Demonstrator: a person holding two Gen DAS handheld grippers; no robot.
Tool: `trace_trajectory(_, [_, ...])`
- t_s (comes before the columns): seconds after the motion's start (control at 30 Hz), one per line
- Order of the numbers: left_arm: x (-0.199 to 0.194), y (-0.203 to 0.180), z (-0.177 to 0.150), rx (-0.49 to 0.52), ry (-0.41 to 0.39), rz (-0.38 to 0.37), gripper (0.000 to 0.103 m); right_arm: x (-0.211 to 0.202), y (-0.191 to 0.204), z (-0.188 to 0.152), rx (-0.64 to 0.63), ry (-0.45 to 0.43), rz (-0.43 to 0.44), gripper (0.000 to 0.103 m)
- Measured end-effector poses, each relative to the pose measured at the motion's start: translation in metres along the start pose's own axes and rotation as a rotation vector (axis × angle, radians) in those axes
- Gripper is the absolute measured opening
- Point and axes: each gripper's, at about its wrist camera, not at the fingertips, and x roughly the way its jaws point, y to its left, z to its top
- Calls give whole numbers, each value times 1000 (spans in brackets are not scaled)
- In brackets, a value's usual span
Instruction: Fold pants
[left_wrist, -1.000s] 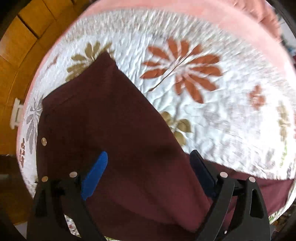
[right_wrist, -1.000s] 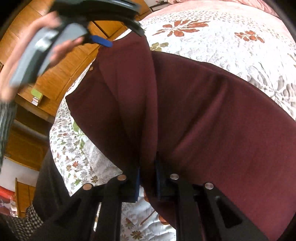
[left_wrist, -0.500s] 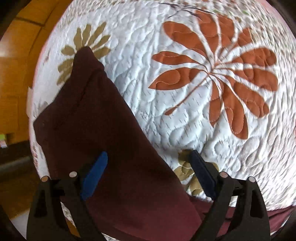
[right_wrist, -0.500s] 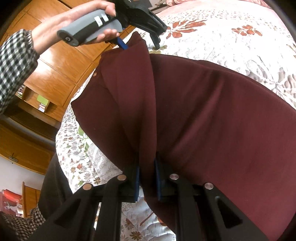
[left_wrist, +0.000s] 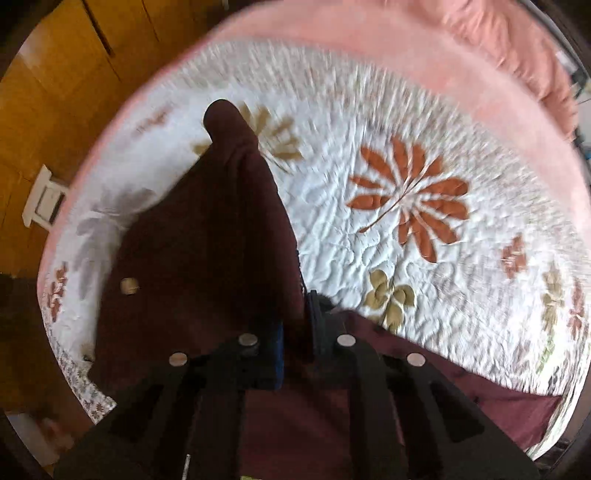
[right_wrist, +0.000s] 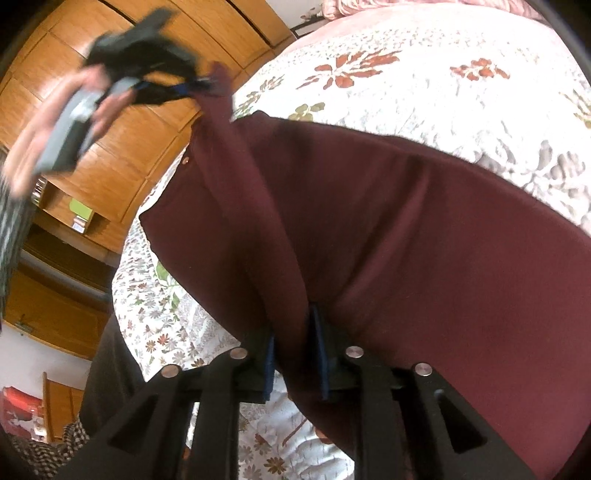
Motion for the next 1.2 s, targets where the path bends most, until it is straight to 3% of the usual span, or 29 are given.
trace_trajectory(0.07, [-29,20,-26,-20,-85,-35,9,-6,3,1,-5,-16,-4,19])
trace_trajectory(0.17, [-56,59,-66,-88,-153,-79,10,-9,8,2,-20,-21,-15,21])
trace_trajectory(0.27, [-45,94,-102,-154,-149,-101,10,-5,15,0,-46,-7,-47,24])
trace_trajectory(0.4, [-12,122,-142,-212,-79,-104,13,5,26,-5,-84,26,-110,26])
trace_trajectory(0.5, [25,139,-161,-257,8,-131,17,6,30,-8,-75,35,-114,43])
trace_trajectory(0.57, [32,144,-168,-280,-12,-157,18,-1,32,-10,-52,28,-90,70])
trace_trajectory(0.6, [32,144,-169,-273,-24,-157,19,-5,33,-11,-47,20,-86,72])
trace_trajectory(0.63, [27,143,-169,-267,-35,-156,25,-10,33,-13,-42,9,-78,72])
trace_trajectory(0.67, [20,145,-173,-266,-33,-149,53,-18,33,-15,-28,-3,-59,72])
trace_trajectory(0.7, [13,145,-173,-264,-14,-133,68,-26,30,-17,4,-19,-37,72])
trace_trajectory(0.73, [6,144,-175,-262,-14,-135,76,-36,25,-20,50,-39,-7,72])
trace_trajectory(0.87, [-23,133,-187,-273,-32,-273,76,-67,4,-37,223,-109,107,72])
trace_trajectory(1.0, [1,99,-197,-398,141,-571,63,-86,-11,-57,320,-156,117,72])
trace_trajectory(1.03, [8,91,-199,-405,178,-605,55,-91,-13,-63,329,-158,92,72])
trace_trajectory(1.07, [17,79,-201,-407,212,-613,50,-93,-13,-65,332,-159,79,72])
trace_trajectory(1.2, [48,57,-200,-431,285,-586,45,-104,-16,-79,361,-176,69,72])
